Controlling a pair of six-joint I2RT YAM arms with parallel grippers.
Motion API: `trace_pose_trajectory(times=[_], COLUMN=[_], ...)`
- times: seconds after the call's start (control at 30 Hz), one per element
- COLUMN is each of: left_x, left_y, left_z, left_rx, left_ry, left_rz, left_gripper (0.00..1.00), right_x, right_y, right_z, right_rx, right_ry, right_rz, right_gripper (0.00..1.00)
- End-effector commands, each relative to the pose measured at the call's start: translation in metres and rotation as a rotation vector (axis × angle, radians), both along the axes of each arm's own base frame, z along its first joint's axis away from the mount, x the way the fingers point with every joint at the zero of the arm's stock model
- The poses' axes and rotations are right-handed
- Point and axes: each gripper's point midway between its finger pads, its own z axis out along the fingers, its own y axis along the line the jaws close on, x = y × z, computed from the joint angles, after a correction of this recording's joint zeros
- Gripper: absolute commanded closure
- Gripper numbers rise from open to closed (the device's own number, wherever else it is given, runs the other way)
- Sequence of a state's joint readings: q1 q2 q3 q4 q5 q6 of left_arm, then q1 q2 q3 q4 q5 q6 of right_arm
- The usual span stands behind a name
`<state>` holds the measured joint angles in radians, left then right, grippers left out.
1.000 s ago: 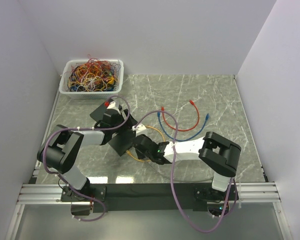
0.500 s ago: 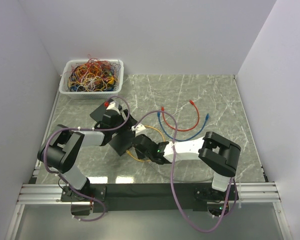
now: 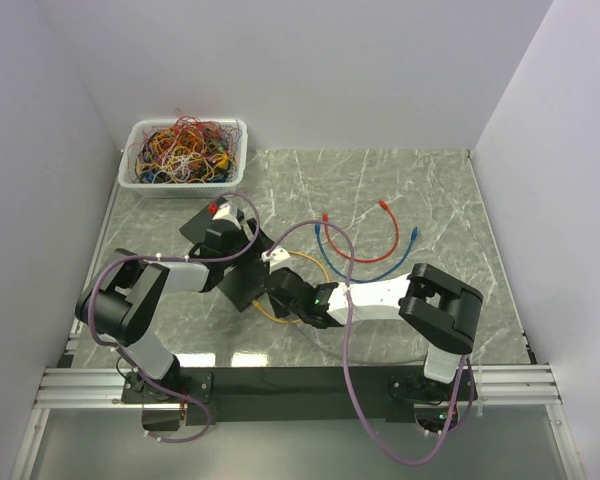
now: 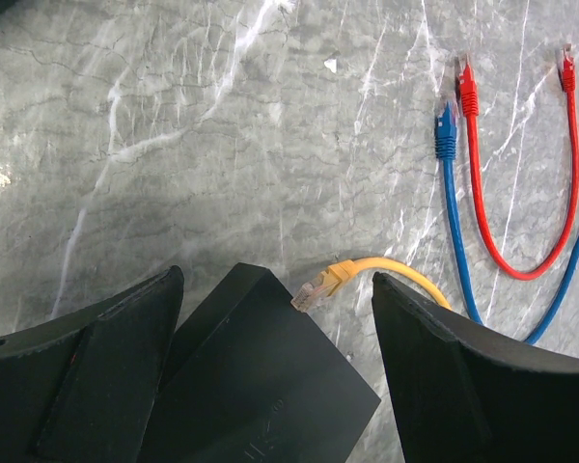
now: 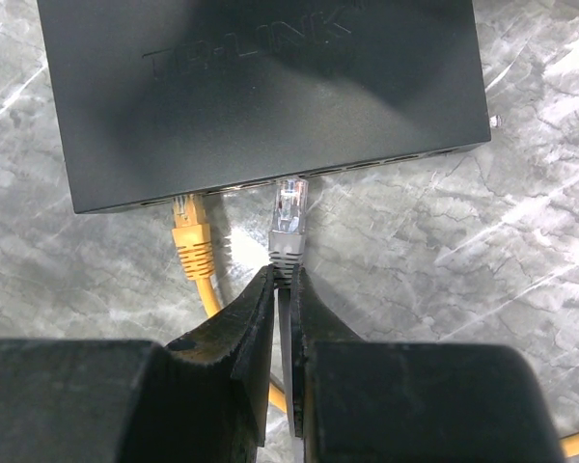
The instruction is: Insert the plug into the switch port
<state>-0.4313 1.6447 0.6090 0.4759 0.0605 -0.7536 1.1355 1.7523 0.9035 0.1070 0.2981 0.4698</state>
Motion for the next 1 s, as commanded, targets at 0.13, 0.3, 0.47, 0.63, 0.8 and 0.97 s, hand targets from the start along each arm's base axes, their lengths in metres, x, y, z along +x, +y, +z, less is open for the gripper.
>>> trace_pose_trajectory(times=[0.13,0.3,0.47,0.63,0.8,0.97], left_x=[-0.078,-0.079,-0.078,-0.08,-0.081,-0.081], left_y=[0.024,0.023,0.023,0.024,0.024,0.024], left_z=[-0.085,-0.086,-0.084,-0.085,-0.083,-0.08], left_rx=[0.127,0.126,0.124,0.124,0.122,0.118], left_ry=[0.366,0.368,0.363,0.367,0.366,0.358], left_rz=[-0.028,-0.03,-0.03,-0.03,-0.031,-0.031], left_gripper=[0.12,0.12,0.12,0.12,0.12,0.12], right_x=[0.021,0.023,0.023,0.021,0.019,0.018], right_y=[0.033,0.032,0.034,0.036,0.034,0.03], right_z=[0.076,0.072,0.055,0.03,0.01,0.013], right_rx=[0.243,0.239,0.209,0.173,0.137,0.122], right_ry=[-0.144,-0.149,-0.13,-0.091,-0.055,-0.057], right_rz=[-0.008,-0.018,-0.016,-0.017,-0.026,-0.029], right_gripper=[0.93,0.93,0.94,0.94,0.96,0.86])
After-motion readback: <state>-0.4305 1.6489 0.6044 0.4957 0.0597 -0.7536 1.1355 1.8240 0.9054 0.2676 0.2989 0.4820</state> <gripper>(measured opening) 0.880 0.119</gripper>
